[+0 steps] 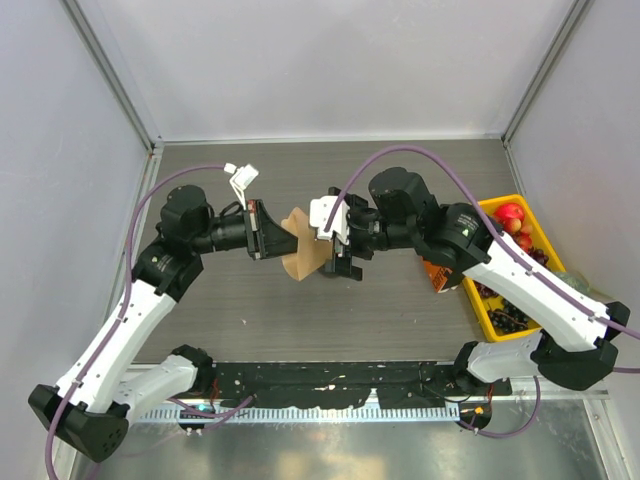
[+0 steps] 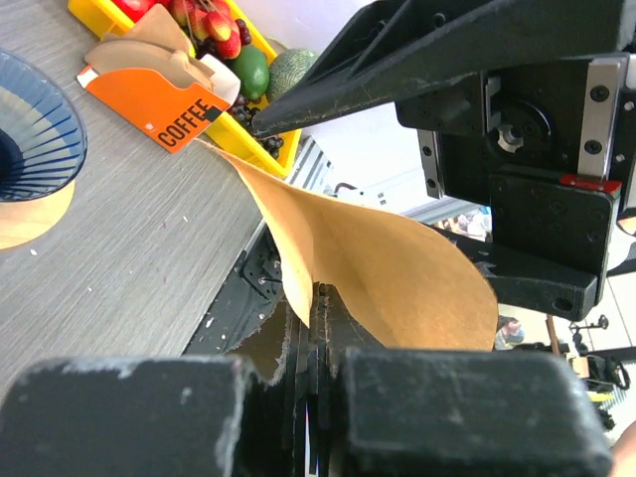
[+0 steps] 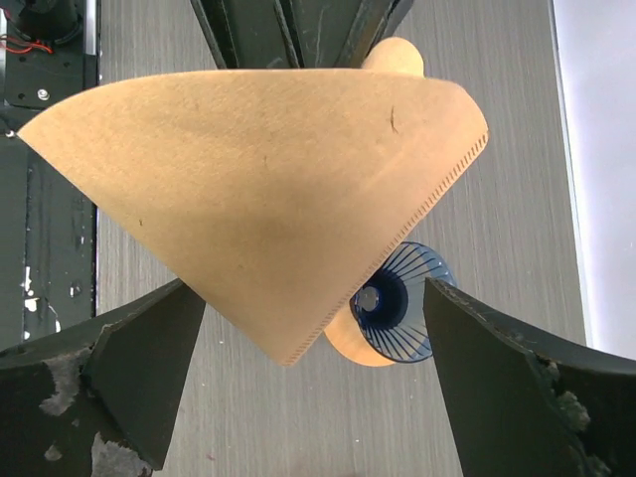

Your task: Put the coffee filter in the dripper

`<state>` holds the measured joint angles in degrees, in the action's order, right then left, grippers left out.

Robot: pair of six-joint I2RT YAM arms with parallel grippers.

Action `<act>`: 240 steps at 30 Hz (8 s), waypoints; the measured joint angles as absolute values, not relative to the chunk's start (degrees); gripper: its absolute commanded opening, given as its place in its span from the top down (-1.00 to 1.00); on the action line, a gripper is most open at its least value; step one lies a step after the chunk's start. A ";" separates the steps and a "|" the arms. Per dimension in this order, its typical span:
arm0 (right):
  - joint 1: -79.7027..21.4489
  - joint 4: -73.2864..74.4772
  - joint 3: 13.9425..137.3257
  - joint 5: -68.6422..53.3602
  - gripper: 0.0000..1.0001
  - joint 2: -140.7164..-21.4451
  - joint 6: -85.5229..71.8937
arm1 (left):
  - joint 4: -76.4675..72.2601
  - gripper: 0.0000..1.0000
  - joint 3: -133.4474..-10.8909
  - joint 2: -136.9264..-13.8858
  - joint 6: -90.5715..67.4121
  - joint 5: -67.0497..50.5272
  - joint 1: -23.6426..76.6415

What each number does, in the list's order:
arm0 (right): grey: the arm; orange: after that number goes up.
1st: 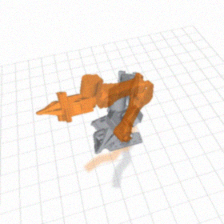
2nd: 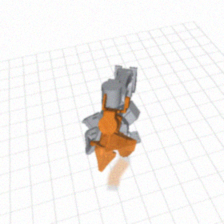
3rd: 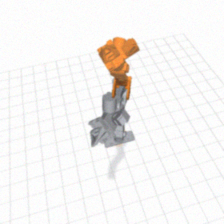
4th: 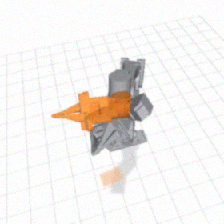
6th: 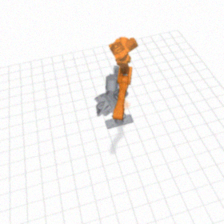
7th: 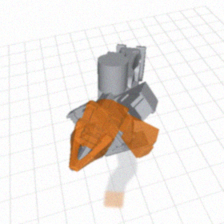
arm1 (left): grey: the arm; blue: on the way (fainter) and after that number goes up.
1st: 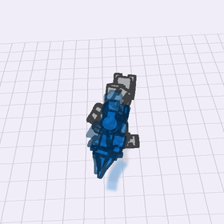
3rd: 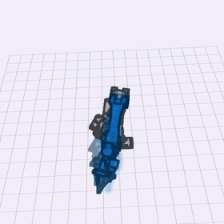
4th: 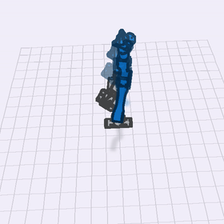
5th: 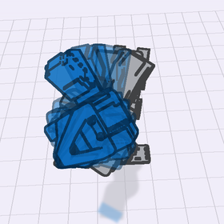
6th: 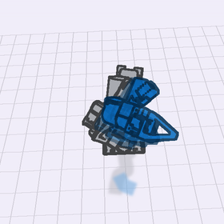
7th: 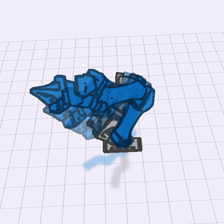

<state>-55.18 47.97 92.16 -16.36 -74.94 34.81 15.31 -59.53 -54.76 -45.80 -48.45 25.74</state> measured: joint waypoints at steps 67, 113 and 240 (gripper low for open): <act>-55.18 45.34 91.81 -18.92 0.64 -72.73 31.38 | 19.20 0.55 -61.93 -54.54 -33.82 -50.37 25.89; -55.51 45.60 89.43 -21.21 -0.76 -70.91 31.16 | 16.25 1.00 -65.67 -55.55 -29.45 -57.93 25.91; -53.45 42.65 89.38 -35.51 -0.43 -71.90 17.72 | 17.61 1.00 -66.39 -49.76 -20.25 -50.46 29.93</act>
